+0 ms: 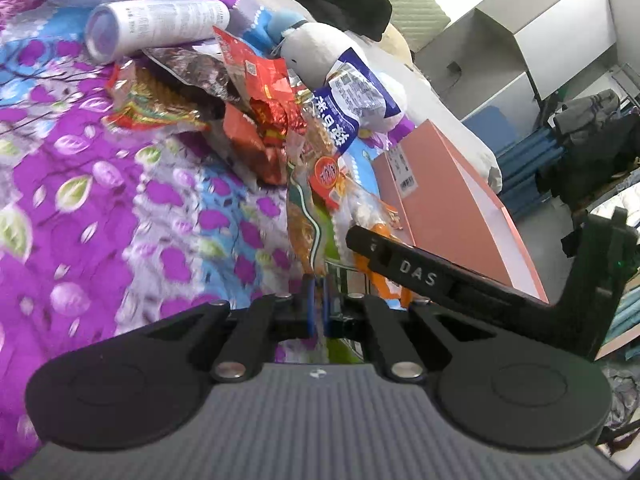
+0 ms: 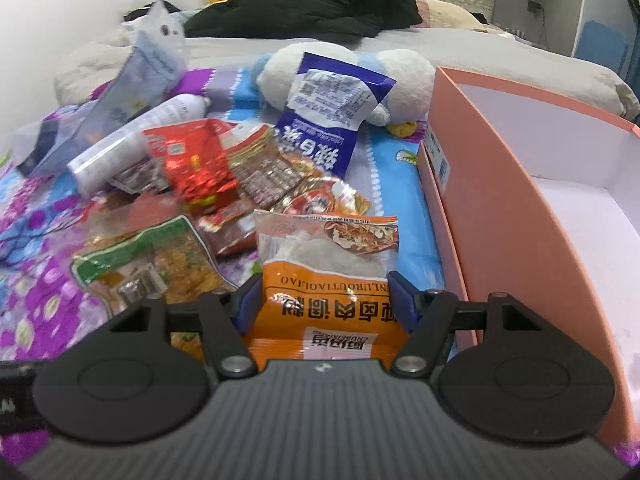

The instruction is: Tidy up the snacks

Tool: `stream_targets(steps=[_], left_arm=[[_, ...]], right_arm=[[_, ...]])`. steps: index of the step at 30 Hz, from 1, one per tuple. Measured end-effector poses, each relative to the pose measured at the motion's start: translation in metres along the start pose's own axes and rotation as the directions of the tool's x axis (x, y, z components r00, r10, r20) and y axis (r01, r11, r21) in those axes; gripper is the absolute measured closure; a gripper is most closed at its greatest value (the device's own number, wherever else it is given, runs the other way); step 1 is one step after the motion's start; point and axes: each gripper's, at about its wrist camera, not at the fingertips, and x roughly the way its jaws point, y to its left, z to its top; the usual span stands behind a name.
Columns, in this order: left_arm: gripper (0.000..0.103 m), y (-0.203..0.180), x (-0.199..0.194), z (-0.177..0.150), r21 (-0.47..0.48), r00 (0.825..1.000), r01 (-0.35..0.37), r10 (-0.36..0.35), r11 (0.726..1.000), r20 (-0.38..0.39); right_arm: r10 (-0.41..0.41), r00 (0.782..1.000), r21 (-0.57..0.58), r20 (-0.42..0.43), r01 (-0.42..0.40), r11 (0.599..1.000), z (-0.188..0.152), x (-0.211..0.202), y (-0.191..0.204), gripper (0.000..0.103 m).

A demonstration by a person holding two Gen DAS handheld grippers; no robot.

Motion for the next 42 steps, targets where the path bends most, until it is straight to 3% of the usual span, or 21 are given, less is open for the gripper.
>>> stream_targets(steps=[14,19,23,25,27,30,37,42], left_arm=[[0.099,0.001,-0.080,-0.057,-0.040,0.989,-0.145,0.145,0.989,0.015],[0.098,0.003,-0.089,-0.069,-0.047,0.976,-0.219,0.218,0.975,-0.023],[0.095,0.004,-0.089,-0.071,-0.013,0.952,-0.300,0.299,0.954,-0.063],[0.085,0.005,-0.088,-0.071,-0.011,0.941,-0.329,0.327,0.944,-0.088],[0.055,0.002,-0.087,-0.072,0.021,0.914,-0.392,0.392,0.920,-0.104],[0.029,-0.008,-0.090,-0.072,0.086,0.889,-0.441,0.448,0.893,-0.093],[0.013,-0.025,-0.079,-0.063,0.267,0.884,-0.433,0.463,0.861,-0.060],[0.010,-0.036,-0.054,-0.059,0.433,0.882,-0.415,0.471,0.800,-0.024]], right_arm=[[0.062,0.997,-0.092,-0.037,-0.065,0.994,-0.049,-0.073,0.003,0.035],[0.038,0.998,-0.127,-0.053,-0.044,0.991,-0.073,-0.079,-0.005,0.035],[-0.002,0.996,-0.149,-0.085,-0.011,0.989,-0.093,-0.068,-0.009,0.034],[0.020,0.997,-0.125,-0.073,-0.029,0.992,-0.095,-0.070,-0.015,0.033],[0.044,0.997,-0.104,-0.070,-0.051,0.993,-0.093,-0.069,-0.020,0.030],[0.040,0.996,-0.074,-0.079,-0.046,0.996,-0.093,-0.067,-0.029,0.019],[0.079,0.995,-0.075,-0.065,-0.083,0.994,-0.101,-0.069,-0.032,0.019],[0.093,0.994,-0.108,-0.065,-0.099,0.989,-0.102,-0.069,-0.031,0.028]])
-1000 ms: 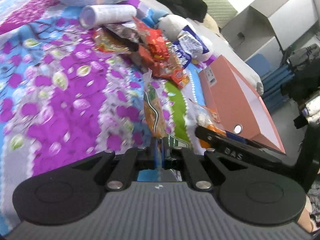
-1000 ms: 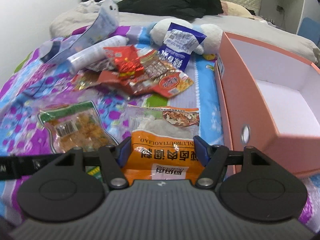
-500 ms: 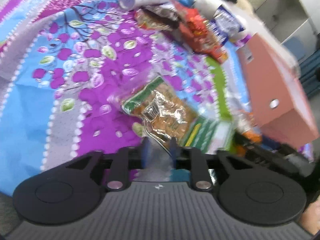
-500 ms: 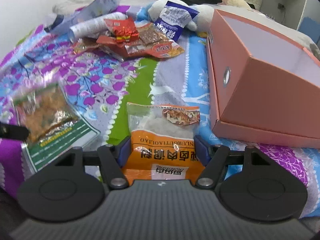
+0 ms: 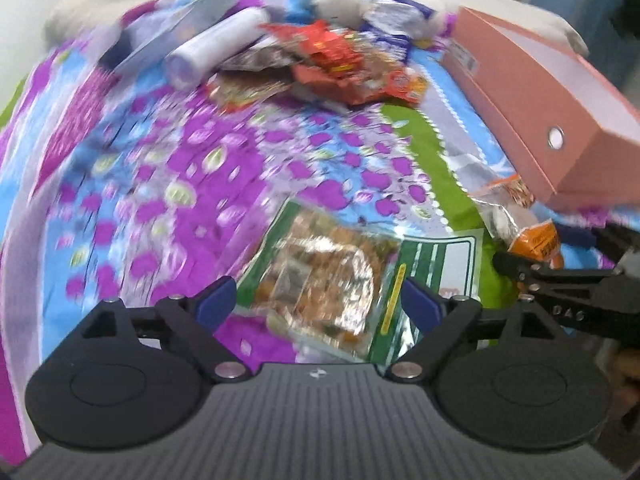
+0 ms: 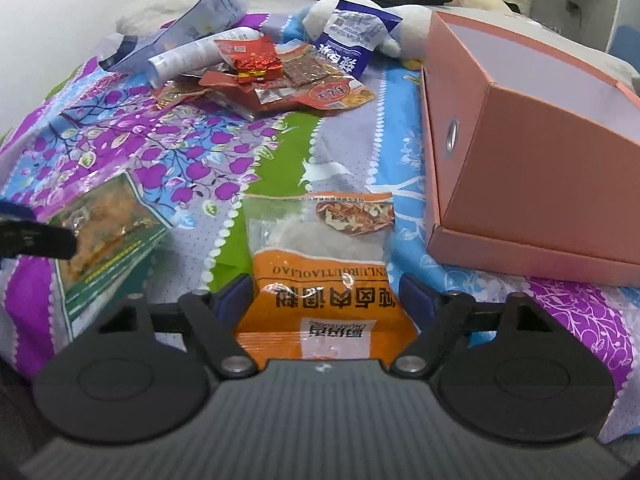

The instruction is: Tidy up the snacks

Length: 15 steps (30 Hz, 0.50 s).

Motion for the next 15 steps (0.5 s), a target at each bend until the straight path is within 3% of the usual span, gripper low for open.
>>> stream_targets(steps=[7,11,15], left_arm=[[0.008,-0.014,0.031,0.009,0.180,1.000,-0.026,0.027,0.983,0.000],[0.006,-0.007,0.042,0.011,0.187,1.000,0.012,-0.014,0.982,0.007],[0.009,-0.003,0.051,0.013,0.138,0.996,0.080,-0.076,0.987,-0.036]], right_arm=[[-0.001,1.000,-0.011,0.006,0.001,1.000,0.001,-0.005,-0.004,0.032],[0.003,1.000,-0.009,0.003,-0.003,1.000,-0.001,-0.006,-0.005,0.032],[0.002,1.000,-0.013,0.003,-0.002,1.000,-0.002,-0.006,-0.005,0.032]])
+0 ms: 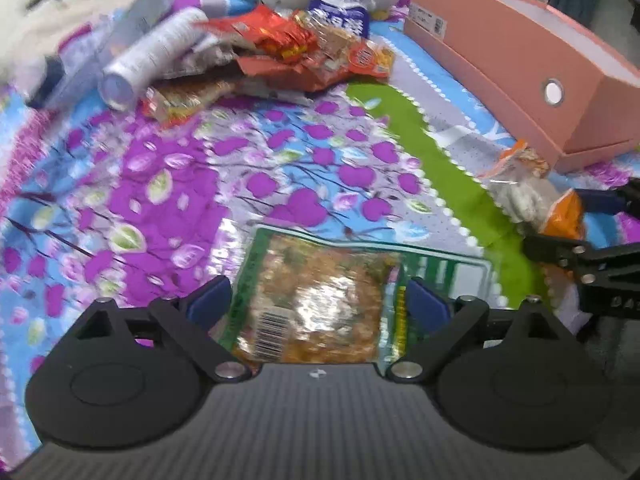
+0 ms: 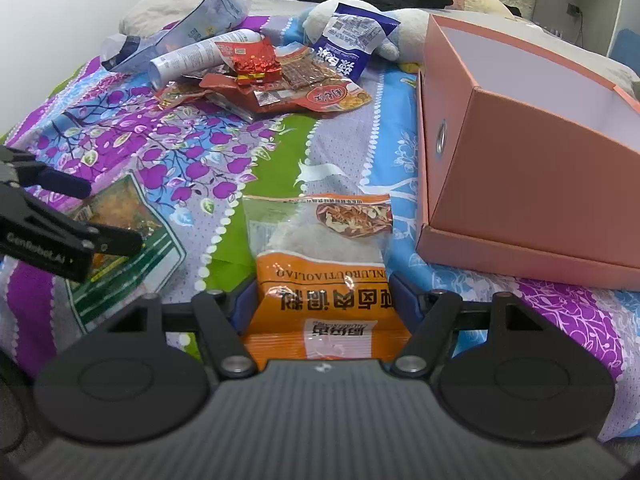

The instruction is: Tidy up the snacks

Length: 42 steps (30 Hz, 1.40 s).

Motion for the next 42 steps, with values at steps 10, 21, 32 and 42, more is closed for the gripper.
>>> stream_targets(steps=[10,21,32,42], left_arm=[[0.040,-0.007,-0.009,-0.001,-0.018,1.000,-0.025,0.025,1.000,0.007],[0.065,-0.004,-0.031,-0.001,-0.166,0.999,0.014,-0.009,0.986,0.031],[0.103,-0.007,-0.060,0.002,-0.304,0.995,0.054,-0.024,0.951,0.100],[0.102,-0.006,-0.062,0.005,-0.344,0.991,0.077,-0.032,0.936,0.133]], right_arm=[[0.011,1.000,0.002,0.001,-0.011,1.000,0.004,0.002,0.002,0.032],[0.011,1.000,0.011,0.026,-0.011,1.000,0.014,-0.012,0.004,0.032],[-0.008,0.996,0.026,0.088,0.006,1.000,0.033,-0.044,-0.005,0.033],[-0.001,0.994,0.016,0.106,-0.001,1.000,0.034,-0.060,-0.010,0.033]])
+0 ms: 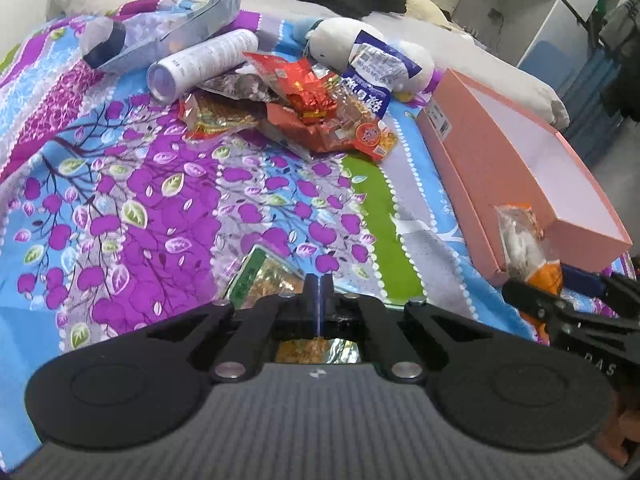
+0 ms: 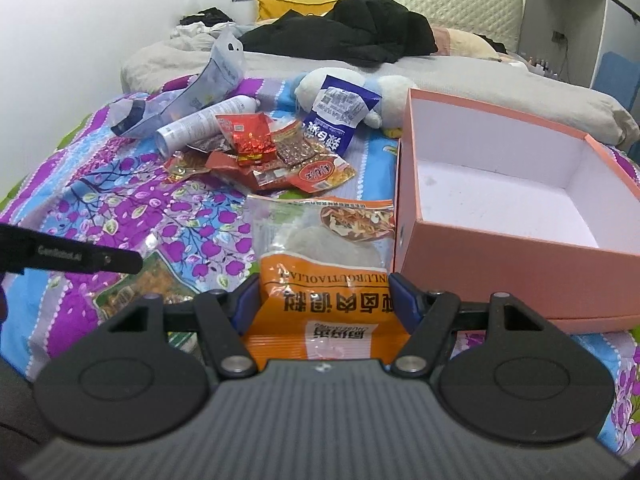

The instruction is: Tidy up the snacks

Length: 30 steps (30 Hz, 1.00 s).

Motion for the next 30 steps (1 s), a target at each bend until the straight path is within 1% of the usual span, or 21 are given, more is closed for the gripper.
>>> stream_targets(steps=[4,5,7,9,10,13,14,15,16,17,18,20,21,24,27,30], left_arm=[[0.102,0.019,0.001,-0.008,-0.037,1.000,-0.021,0.020,0.999,-0.010],[0.100,0.025,0.001,-0.010,-0.051,1.000,-0.028,0.027,0.998,-0.012],[0.087,0.038,0.003,-0.010,-0.083,0.999,-0.047,0.045,0.995,-0.015],[0.058,0.051,0.003,-0.010,-0.117,0.998,-0.058,0.058,0.991,-0.004],[0.055,0.057,0.004,-0.010,-0.131,0.998,-0.058,0.059,0.990,0.003],[0.053,0.071,0.006,-0.010,-0.169,0.998,-0.068,0.069,0.983,0.004],[0.050,0.076,0.006,-0.010,-0.182,0.998,-0.067,0.069,0.981,0.006],[0.044,0.080,0.007,-0.011,-0.194,0.998,-0.062,0.065,0.979,0.006],[0.041,0.084,0.009,-0.012,-0.205,0.998,-0.060,0.061,0.977,0.000],[0.041,0.087,0.010,-0.013,-0.212,0.999,-0.048,0.047,0.976,-0.008],[0.041,0.089,0.012,-0.014,-0.218,1.000,-0.013,0.010,0.976,-0.016],[0.041,0.093,0.014,-0.018,-0.250,0.995,0.086,-0.094,0.965,-0.023],[0.041,0.093,0.015,-0.020,-0.260,0.992,0.116,-0.127,0.959,-0.025],[0.041,0.092,0.017,-0.024,-0.262,0.988,0.141,-0.151,0.955,-0.018],[0.041,0.096,0.016,-0.027,-0.298,0.975,0.210,-0.221,0.931,-0.004],[0.042,0.095,0.014,-0.027,-0.301,0.955,0.286,-0.296,0.910,0.012]], right_arm=[[0.043,0.999,0.015,-0.033,-0.042,0.999,-0.015,0.002,0.004,0.033],[0.061,0.998,0.022,-0.032,-0.060,0.998,-0.018,0.002,0.006,0.033],[0.094,0.995,0.041,-0.027,-0.093,0.995,-0.021,0.001,0.012,0.033],[0.120,0.993,0.036,-0.019,-0.119,0.992,-0.024,0.003,0.020,0.033],[0.127,0.992,0.022,-0.022,-0.127,0.992,-0.026,0.006,0.025,0.033],[0.135,0.989,-0.015,-0.054,-0.136,0.991,-0.033,0.021,0.040,0.034],[0.130,0.989,-0.026,-0.071,-0.132,0.991,-0.036,0.027,0.045,0.034],[0.126,0.989,-0.036,-0.083,-0.129,0.991,-0.039,0.031,0.048,0.034],[0.123,0.987,-0.049,-0.100,-0.128,0.991,-0.042,0.036,0.052,0.034],[0.119,0.986,-0.059,-0.114,-0.126,0.990,-0.045,0.040,0.055,0.034],[0.109,0.986,-0.076,-0.123,-0.118,0.990,-0.048,0.042,0.058,0.034],[0.088,0.988,-0.122,-0.127,-0.103,0.987,-0.053,0.045,0.063,0.034],[0.081,0.988,-0.136,-0.128,-0.098,0.986,-0.055,0.045,0.065,0.034],[0.075,0.988,-0.137,-0.137,-0.094,0.986,-0.057,0.047,0.066,0.034],[0.068,0.987,-0.138,-0.143,-0.087,0.987,-0.057,0.049,0.067,0.034],[0.063,0.988,-0.135,-0.143,-0.082,0.987,-0.057,0.051,0.068,0.033]])
